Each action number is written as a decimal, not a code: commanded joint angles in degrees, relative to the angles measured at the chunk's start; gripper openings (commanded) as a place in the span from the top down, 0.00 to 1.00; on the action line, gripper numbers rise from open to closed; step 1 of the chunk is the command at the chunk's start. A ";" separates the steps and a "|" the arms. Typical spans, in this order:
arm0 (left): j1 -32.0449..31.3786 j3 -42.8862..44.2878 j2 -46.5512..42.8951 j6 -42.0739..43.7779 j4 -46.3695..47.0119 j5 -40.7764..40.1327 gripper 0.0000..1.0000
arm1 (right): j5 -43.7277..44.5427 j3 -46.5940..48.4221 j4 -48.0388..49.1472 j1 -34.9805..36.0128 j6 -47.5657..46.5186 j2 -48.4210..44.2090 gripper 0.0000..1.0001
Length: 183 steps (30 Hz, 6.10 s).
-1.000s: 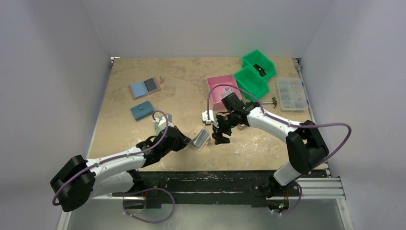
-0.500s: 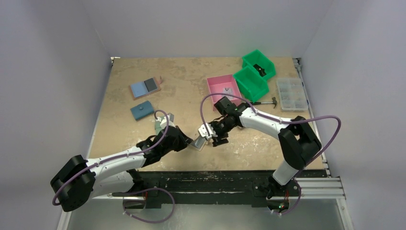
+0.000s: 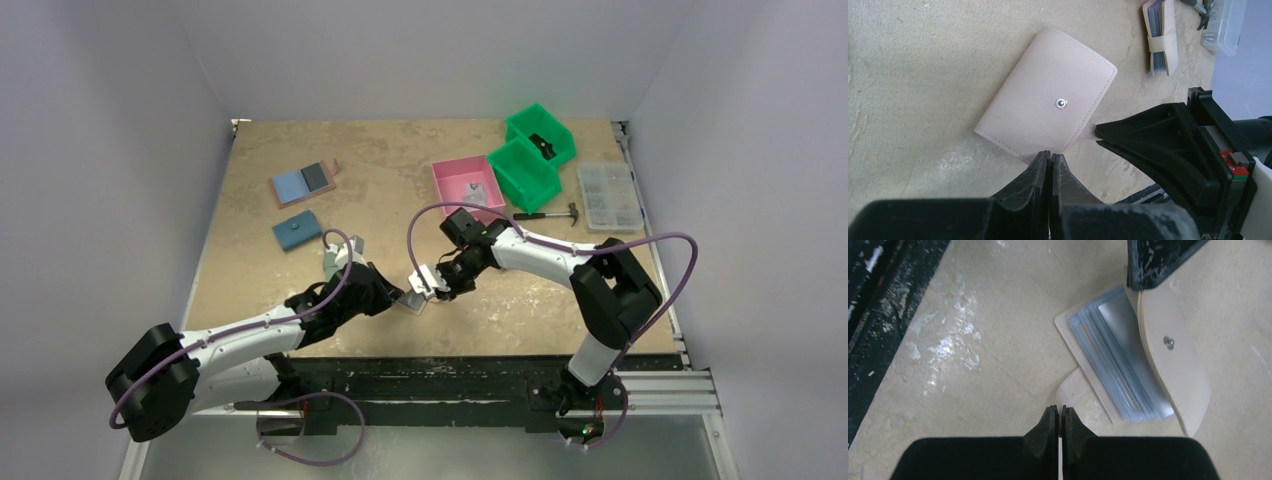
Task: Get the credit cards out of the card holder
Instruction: Open the card holder at the center of the board, then remove the credit card from the card holder.
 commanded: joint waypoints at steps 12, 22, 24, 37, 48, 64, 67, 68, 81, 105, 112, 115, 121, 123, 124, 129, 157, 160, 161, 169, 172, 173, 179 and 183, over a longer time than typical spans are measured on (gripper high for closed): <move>0.61 2.21 -1.21 3.52 -8.65 -4.96 1.00 | 7.76 -5.17 -0.31 -2.35 0.82 -10.29 1.00; 0.70 2.23 4.75 3.69 -9.50 -5.41 1.00 | 9.12 -9.57 1.94 -6.93 3.25 -10.28 1.00; 0.74 2.24 5.62 3.61 -10.05 -5.60 1.00 | 10.43 -9.67 2.99 -7.52 4.57 -9.56 1.00; 0.74 7.86 3.16 7.64 -17.11 -7.04 0.75 | 1.80 -7.47 0.24 -8.91 7.61 -10.04 0.75; 0.71 7.53 -15.86 16.80 -9.72 2.98 0.34 | -9.98 -0.22 -10.12 -11.71 8.03 -11.60 0.52; -2.43 13.89 3.37 11.16 6.21 12.14 0.26 | -19.66 2.66 -10.53 -25.43 28.05 -13.11 0.59; -5.54 18.29 9.22 11.27 0.24 5.58 0.28 | -18.53 1.81 -8.90 -26.89 30.70 -11.50 0.67; -6.56 20.11 11.60 11.19 -2.72 3.04 0.28 | -18.66 1.87 -8.96 -27.16 30.95 -10.90 0.68; -8.40 31.98 29.98 10.18 -20.24 -10.35 0.33 | -15.48 0.49 -6.80 -27.30 32.84 -10.32 0.70; -7.69 28.97 32.67 12.06 -13.42 -3.90 0.31 | -15.32 -0.52 -6.51 -26.97 32.63 -9.35 0.70; -7.02 26.52 30.34 10.50 -13.59 -4.22 0.58 | -14.82 -0.79 -6.42 -25.21 32.37 -8.79 0.70; -5.96 23.47 28.19 9.60 -10.00 -1.51 0.62 | -14.99 -0.83 -6.35 -23.69 32.27 -8.68 0.70; -2.93 15.05 24.59 6.88 1.54 6.01 0.68 | -16.28 -0.79 -5.99 -19.45 32.57 -7.84 0.70; -2.27 13.01 23.72 6.29 3.77 7.57 0.68 | -18.32 -0.52 -5.85 -17.95 33.11 -7.24 0.70; -2.05 12.09 23.35 6.06 4.66 8.00 0.69 | -19.63 -0.33 -5.75 -17.37 33.45 -6.80 0.70; -1.35 8.49 20.90 5.64 9.06 8.94 0.69 | -24.38 0.18 -2.70 -15.62 38.14 -3.67 0.72; -0.68 -0.66 13.13 4.08 15.74 6.53 0.76 | -19.28 -4.88 17.32 -14.38 66.85 2.90 0.69; -0.67 -1.00 12.79 3.96 15.80 5.86 0.76 | -17.71 -5.39 18.62 -14.38 69.07 3.38 0.66; -0.66 -1.01 12.76 3.96 15.63 5.54 0.75 | -17.45 -5.52 18.87 -14.46 69.55 3.63 0.66; -0.74 -1.07 13.02 3.68 16.31 5.32 0.75 | -18.36 -5.40 18.99 -14.30 70.60 5.73 0.64; -0.72 -1.08 13.02 3.69 15.88 5.26 0.74 | -20.36 -5.33 19.07 -14.09 70.68 5.65 0.64; -0.67 -1.07 12.94 3.69 15.49 5.09 0.74 | -21.03 -5.25 19.11 -14.04 70.61 5.57 0.64; -0.69 -1.00 10.83 4.34 11.33 3.29 0.68 | -21.78 -5.22 19.19 -13.85 70.43 5.41 0.64; -0.69 0.18 9.27 5.54 6.79 1.02 0.65 | -20.90 -4.85 18.96 -13.76 70.10 6.10 0.65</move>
